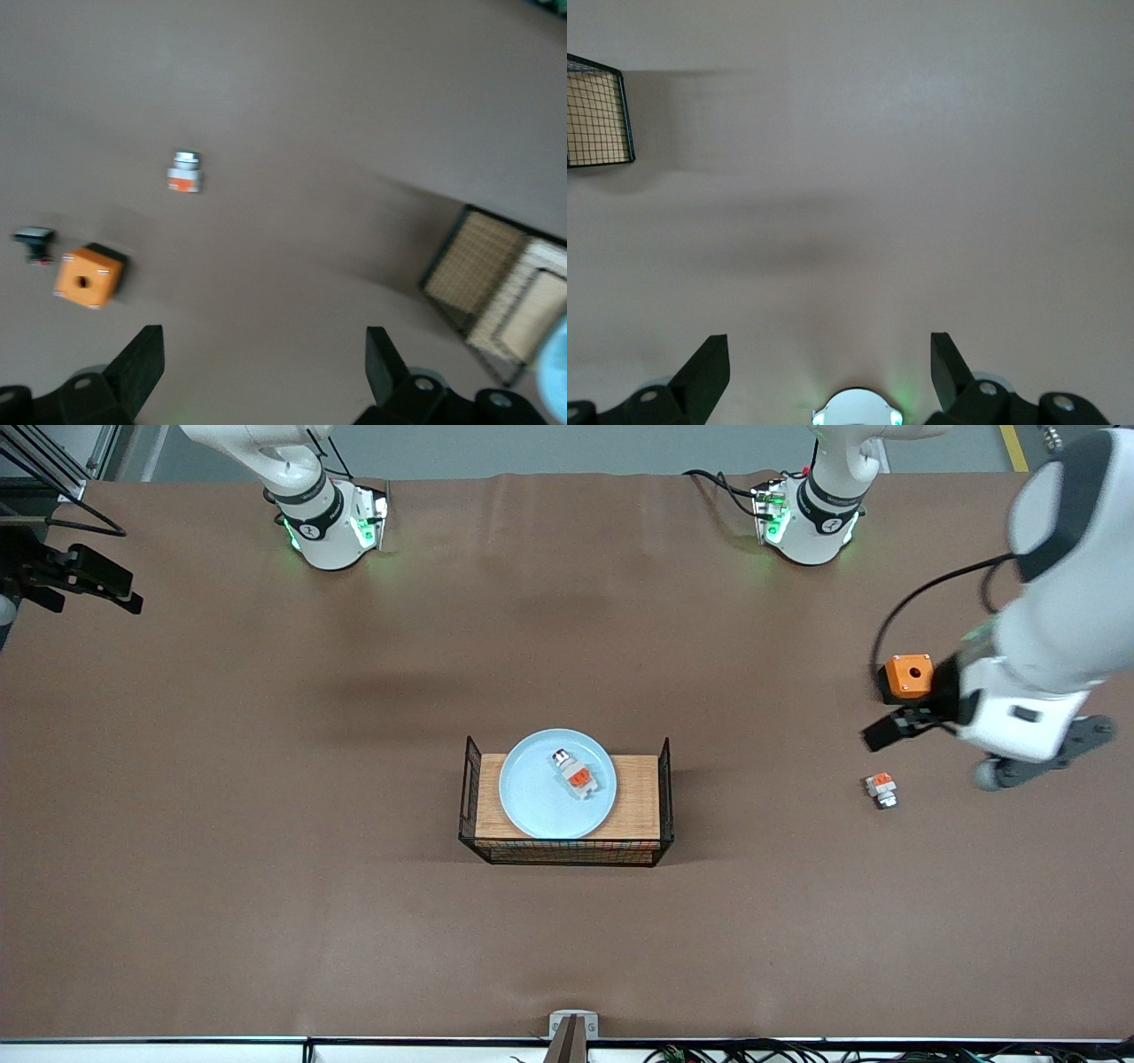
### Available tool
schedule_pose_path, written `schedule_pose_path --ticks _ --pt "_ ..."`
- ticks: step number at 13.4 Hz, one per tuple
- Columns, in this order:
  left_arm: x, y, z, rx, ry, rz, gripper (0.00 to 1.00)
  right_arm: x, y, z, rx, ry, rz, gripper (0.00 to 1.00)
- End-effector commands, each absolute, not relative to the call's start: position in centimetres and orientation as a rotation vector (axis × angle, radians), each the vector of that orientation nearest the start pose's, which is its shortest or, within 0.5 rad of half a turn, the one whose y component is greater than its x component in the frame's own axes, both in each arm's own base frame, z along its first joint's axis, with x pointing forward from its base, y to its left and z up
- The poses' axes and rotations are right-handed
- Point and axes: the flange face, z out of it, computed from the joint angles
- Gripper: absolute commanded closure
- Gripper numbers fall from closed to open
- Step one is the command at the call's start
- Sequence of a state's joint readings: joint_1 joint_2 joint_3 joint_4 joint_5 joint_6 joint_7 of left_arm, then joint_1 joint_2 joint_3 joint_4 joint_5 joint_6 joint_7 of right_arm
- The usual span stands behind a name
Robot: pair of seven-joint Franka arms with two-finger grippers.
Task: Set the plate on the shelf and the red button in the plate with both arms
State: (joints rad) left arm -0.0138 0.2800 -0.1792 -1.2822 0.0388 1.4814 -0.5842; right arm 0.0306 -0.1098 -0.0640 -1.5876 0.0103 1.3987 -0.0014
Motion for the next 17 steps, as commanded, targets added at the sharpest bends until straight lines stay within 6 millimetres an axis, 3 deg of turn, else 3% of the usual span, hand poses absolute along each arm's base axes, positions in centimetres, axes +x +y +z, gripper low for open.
schedule_pose_path --ticks 1,5,8,11,14,17 --pt "59.9 -6.6 60.6 -3.015 -0.573 0.135 0.00 50.5 -2.9 68.0 -3.148 0.024 0.013 0.00" --pt "56.9 -2.7 62.9 -3.049 -0.391 0.117 0.00 51.7 -2.9 68.2 -3.147 0.040 -0.091 0.00" --pt "54.7 -2.7 63.1 -3.048 -0.306 0.102 0.00 52.9 -2.8 68.2 -3.148 0.035 -0.118 0.00" --pt "53.7 -2.4 62.4 -3.046 -0.286 0.080 0.00 54.7 -2.5 67.7 -3.151 0.030 -0.103 0.00" --pt "53.9 -2.9 62.8 -3.061 -0.186 0.025 0.00 55.2 -2.6 66.7 -3.144 0.034 -0.065 0.00" --pt "53.5 -6.0 63.5 -3.056 -0.080 -0.016 0.00 55.2 -2.2 66.1 -3.149 0.025 -0.021 0.00"
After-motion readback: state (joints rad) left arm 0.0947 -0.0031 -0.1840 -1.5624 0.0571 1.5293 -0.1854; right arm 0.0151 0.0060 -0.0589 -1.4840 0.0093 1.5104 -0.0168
